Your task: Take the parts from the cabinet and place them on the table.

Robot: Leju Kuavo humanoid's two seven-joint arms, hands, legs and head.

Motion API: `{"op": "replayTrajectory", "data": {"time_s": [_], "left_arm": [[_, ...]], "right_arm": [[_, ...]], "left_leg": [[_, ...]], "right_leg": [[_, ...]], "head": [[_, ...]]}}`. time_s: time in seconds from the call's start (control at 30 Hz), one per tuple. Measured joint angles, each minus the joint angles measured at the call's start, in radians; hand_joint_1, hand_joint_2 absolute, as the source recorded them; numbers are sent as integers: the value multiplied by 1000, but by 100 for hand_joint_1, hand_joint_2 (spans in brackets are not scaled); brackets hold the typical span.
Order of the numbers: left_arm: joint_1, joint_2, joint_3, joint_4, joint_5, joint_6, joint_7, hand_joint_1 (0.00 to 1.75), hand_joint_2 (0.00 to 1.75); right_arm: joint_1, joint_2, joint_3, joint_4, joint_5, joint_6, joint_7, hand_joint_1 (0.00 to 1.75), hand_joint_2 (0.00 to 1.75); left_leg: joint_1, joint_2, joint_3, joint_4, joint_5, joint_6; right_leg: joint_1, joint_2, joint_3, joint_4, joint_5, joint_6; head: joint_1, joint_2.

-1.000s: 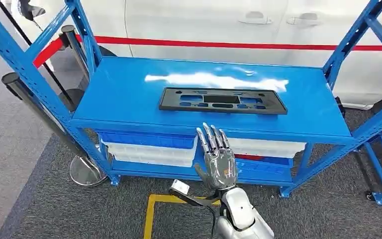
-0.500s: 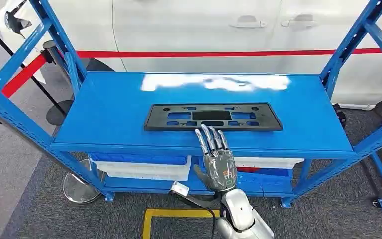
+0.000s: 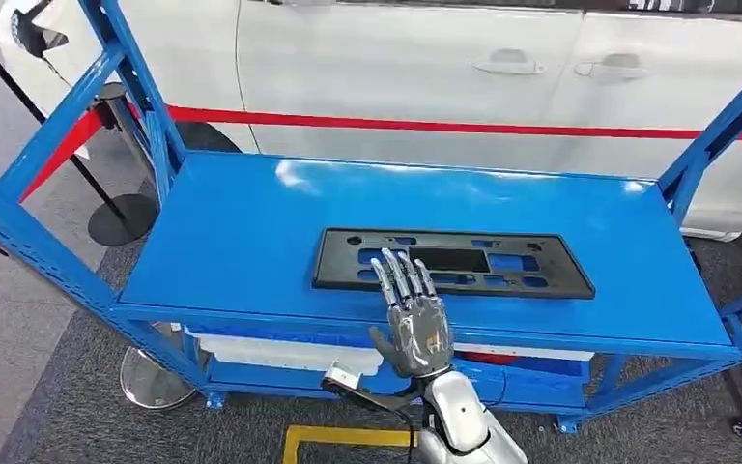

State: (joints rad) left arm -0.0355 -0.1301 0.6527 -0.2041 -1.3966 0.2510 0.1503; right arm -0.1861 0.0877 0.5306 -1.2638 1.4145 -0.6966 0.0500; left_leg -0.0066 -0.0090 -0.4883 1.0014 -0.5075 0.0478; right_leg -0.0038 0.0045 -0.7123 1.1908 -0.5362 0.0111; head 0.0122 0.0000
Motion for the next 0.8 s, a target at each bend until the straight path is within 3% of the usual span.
{"op": "replayTrajectory", "data": {"time_s": [0.07, 0.1, 0.13, 0.17, 0.23, 0.27, 0.3, 0.37, 0.4, 0.43, 0.47, 0.57, 0.6, 0.63, 0.67, 0.73, 0.8], "left_arm": [[4, -8, 0, 4, 0, -1, 0, 0, 0], [-2, -8, 0, 5, 0, -2, 0, 0, 0], [-9, -8, 0, 5, 0, -2, 0, 0, 0], [-8, -8, 0, 5, 0, -2, 0, 0, 0], [-8, -2, 0, 5, 0, -2, 0, 0, 0], [-9, -3, 0, 5, 0, -2, 0, 0, 0], [-10, -4, 0, 5, 0, -2, 0, 0, 0], [-10, -3, 0, 5, 0, -2, 0, 0, 0], [-9, -3, 0, 5, 0, -2, 0, 0, 0], [-8, -3, 0, 5, 0, -2, 0, 0, 0], [-5, -3, 0, 5, 0, -2, 1, 0, 0], [-2, -3, 0, 5, 0, -2, -2, 0, 0], [-1, -3, 0, 6, 0, -3, -2, 0, 0], [-4, -3, 0, 6, -4, -7, 0, 0, 0], [-6, -3, 0, 6, -11, -21, 2, 0, 0], [-2, -4, -1, 6, -21, -33, 0, 0, 0], [-4, -5, -7, 6, -43, -36, -9, 0, 0]], "right_arm": [[0, 0, 0, 2, -1, 0, -1, 0, 175], [1, 0, 1, 3, -3, 1, -1, 0, 175], [2, 0, 1, 3, -3, 0, -2, 0, 175], [2, 1, 2, 3, -3, 0, -3, 0, 175], [-1, 8, 6, 3, -3, 0, -4, 0, 175], [-2, 9, 6, 3, -3, 0, -3, 0, 175], [-4, 9, 6, 3, -3, 0, -5, 0, 175], [-2, 11, 8, 3, -3, 0, -6, 0, 175], [-1, 11, 8, 4, -3, 0, -5, 0, 175], [0, 11, 8, 4, -3, 0, -6, 0, 175], [1, 11, 8, 4, -3, 0, -6, 0, 175], [1, 11, 10, 4, -3, 0, -8, 0, 175], [1, 11, 11, 5, -3, 1, -8, 0, 175], [0, 11, 15, 6, -1, 2, -6, 0, 175], [0, 11, 22, 8, 1, 6, -2, 0, 175], [-14, 10, 31, 14, 24, 46, 39, 0, 175], [-53, 3, 39, 37, 46, 115, 97, 0, 175]], "left_leg": [[-2, 0, 20, -2, -24, -1], [-8, -9, 27, 1, -36, -9], [-9, -7, 29, -5, -48, -12], [-9, -6, 46, 3, -40, -15], [-10, -5, 47, 22, -38, -24], [-9, -2, 28, 72, -35, -31], [-6, -2, -13, 140, -48, -38], [7, 1, -108, 271, -136, -55], [12, 1, -140, 300, -162, -62], [16, 2, -152, 290, -153, -65], [19, 2, -147, 242, -113, -68], [24, 4, -98, 20, 80, -65], [17, 4, -107, 21, 54, -63], [15, 4, -104, 24, 62, -50], [16, 2, -105, 20, 73, -43], [17, 1, -105, 17, 75, -46], [15, 1, -105, 17, 72, -43]], "right_leg": [[22, 1, 21, -146, 173, -40], [27, 14, 18, -158, 160, -43], [28, 9, 25, -159, 161, -40], [26, 11, 32, -169, 161, -42], [14, 11, 66, -183, 155, -50], [12, 10, 80, -187, 148, -56], [10, 9, 87, -188, 141, -59], [8, 8, 101, -187, 122, -58], [7, 9, 109, -187, 114, -55], [5, 10, 119, -186, 105, -53], [3, 13, 132, -185, 95, -49], [-3, 11, 164, -181, 65, -31], [-1, 12, 170, -178, 62, -27], [1, 12, 161, -177, 61, -23], [2, 12, 163, -178, 56, -18], [4, 11, 163, -175, 55, -33], [3, 11, 166, -181, 55, -33]], "head": [[0, 0], [-4, 0], [-3, 0], [-4, 0], [-2, 0], [-6, 0], [-10, 0], [-9, 0], [-10, 0], [-10, 0], [-10, 0], [-10, 0], [-9, 0], [-13, 0], [-6, 0], [-6, 0], [-5, 0]]}}
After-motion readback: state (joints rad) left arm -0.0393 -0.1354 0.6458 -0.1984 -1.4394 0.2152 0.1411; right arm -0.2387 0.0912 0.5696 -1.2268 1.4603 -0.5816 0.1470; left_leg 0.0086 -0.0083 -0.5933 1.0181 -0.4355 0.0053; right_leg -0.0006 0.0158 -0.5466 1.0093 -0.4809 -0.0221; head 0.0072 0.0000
